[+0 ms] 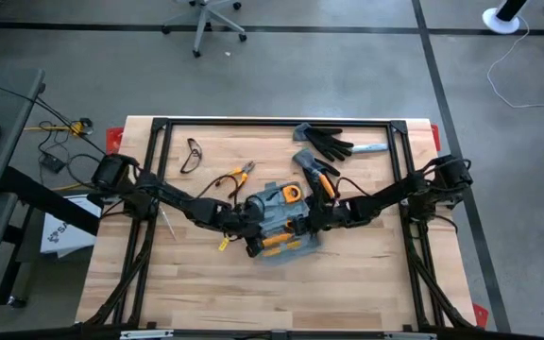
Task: Prefit tool cases
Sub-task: Remove the yellow screwdriver bits from the gray toolbox
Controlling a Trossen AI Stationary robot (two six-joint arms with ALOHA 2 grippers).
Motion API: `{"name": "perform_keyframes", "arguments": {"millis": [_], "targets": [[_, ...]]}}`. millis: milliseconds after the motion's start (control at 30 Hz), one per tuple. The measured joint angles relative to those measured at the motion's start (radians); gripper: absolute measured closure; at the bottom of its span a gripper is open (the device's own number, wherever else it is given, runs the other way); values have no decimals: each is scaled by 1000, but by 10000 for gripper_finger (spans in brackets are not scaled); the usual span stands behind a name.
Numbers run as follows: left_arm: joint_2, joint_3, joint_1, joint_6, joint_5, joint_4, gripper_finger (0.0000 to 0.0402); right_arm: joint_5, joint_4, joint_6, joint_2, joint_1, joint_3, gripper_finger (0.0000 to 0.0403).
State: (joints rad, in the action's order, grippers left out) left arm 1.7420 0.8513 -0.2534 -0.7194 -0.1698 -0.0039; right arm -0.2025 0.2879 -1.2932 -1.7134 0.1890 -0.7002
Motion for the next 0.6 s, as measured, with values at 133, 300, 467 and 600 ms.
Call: {"name": "perform_keyframes", "arguments": {"millis": [133,300,467,600], "targets": [[46,0,-6,-2,10,98,237,7,30,19,0,-21,0,242],[60,-1,3,-4,31,149,237,17,31,20,1,-32,0,242],[60,-2,4,-4,31,149,237,18,27,37,0,-32,0,242],[61,-2,5,-4,28,149,237,30,22,64,-14,-32,-2,242]]}}
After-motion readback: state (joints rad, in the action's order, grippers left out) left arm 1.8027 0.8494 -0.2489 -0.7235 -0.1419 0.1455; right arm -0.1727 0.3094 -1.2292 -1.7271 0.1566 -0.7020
